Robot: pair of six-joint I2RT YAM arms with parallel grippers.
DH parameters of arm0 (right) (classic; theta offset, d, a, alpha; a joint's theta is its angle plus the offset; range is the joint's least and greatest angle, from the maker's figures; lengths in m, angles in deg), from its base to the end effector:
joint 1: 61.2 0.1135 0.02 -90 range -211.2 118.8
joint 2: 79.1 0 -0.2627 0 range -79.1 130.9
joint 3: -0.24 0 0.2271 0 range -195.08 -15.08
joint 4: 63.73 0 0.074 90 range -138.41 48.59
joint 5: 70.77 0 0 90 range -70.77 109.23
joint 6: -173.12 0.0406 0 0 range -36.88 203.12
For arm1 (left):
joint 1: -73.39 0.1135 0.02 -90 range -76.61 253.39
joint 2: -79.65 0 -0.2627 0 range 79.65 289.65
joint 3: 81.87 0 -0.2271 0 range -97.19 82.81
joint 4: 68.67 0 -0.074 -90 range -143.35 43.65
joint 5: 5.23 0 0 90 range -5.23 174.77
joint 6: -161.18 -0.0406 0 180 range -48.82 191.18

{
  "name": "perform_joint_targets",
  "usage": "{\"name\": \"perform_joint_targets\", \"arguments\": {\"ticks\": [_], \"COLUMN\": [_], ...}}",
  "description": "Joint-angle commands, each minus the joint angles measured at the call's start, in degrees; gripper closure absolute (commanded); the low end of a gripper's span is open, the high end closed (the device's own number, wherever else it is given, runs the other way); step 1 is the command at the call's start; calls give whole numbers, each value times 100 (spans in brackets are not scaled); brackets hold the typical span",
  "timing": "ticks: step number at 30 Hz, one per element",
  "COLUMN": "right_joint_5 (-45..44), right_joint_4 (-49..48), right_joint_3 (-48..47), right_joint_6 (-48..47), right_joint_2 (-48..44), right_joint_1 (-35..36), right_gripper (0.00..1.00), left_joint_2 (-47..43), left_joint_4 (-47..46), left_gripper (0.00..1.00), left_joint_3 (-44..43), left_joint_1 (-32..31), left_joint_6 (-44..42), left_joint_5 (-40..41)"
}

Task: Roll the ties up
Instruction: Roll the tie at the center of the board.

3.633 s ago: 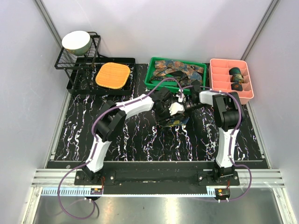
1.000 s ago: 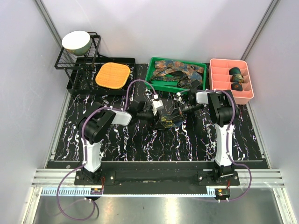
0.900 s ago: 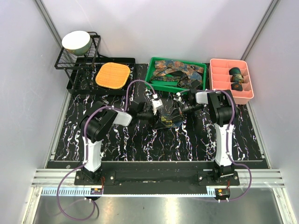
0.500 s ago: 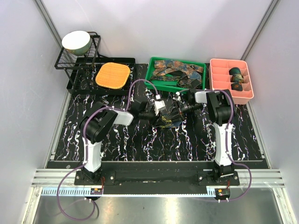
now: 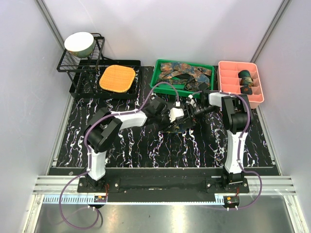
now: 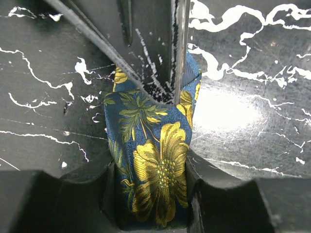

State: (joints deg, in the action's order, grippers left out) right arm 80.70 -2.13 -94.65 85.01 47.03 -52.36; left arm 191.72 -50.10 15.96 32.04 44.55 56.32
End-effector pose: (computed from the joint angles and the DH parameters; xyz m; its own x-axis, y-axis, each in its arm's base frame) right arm 0.3546 0.0913 0.1146 -0.9874 -0.1376 0.0785 0.0022 0.4834 0.8754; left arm 0.2787 -0.2711 0.1616 -0.1357 0.6444 -0.7525 0.9831 0.1818 -0.0216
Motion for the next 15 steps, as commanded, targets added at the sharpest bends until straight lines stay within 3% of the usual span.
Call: {"name": "perform_joint_targets", "arguments": {"ticks": [1, 5, 10, 13, 15], "right_joint_5": [-241, -232, -372, -443, -496], "right_joint_4": [-180, -550, -901, -954, -954], "right_joint_3": [12, 38, 38, 29, 73], "right_joint_6": [320, 418, 294, 233, 172], "right_joint_2": [-448, -537, -361, -194, -150], "right_joint_1": [30, 135, 302, 364, 390], "right_gripper": [37, 30, 32, 40, 56], "left_joint_2": [639, 816, 1044, 1159, 1220], "left_joint_4": [1722, 2145, 2540, 2733, 2804], "left_gripper": [88, 86, 85, 84, 84], "left_joint_3": [-354, -767, -1040, -1225, -1304], "left_joint_1": [-172, -313, -339, -339, -348], "left_joint_6": [-237, -316, -369, -316, -273], "left_joint_5": [717, 840, 779, 841, 841]}}
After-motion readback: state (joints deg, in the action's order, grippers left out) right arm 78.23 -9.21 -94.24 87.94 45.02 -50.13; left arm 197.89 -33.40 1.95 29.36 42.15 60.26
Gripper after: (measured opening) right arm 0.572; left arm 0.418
